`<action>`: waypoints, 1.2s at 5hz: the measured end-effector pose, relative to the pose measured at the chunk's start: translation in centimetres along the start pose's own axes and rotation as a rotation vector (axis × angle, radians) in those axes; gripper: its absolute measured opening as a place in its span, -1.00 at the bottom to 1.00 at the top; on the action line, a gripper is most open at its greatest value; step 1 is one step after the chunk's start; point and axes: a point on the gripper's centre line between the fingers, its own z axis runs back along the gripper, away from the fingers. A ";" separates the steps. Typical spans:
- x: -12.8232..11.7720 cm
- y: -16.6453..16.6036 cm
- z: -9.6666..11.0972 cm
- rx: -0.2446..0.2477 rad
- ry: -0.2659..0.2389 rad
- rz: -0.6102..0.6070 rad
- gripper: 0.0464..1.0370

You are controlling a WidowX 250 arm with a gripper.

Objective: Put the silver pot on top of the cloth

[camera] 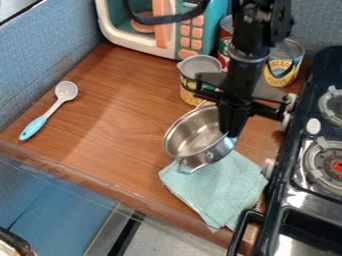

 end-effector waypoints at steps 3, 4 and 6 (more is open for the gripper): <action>-2.1 -1.8 -2.6 0.063 0.058 -0.075 -0.93; -2.6 -1.7 -2.6 0.072 0.054 -0.006 -0.64; -2.0 -0.6 2.9 0.028 -0.075 0.087 0.48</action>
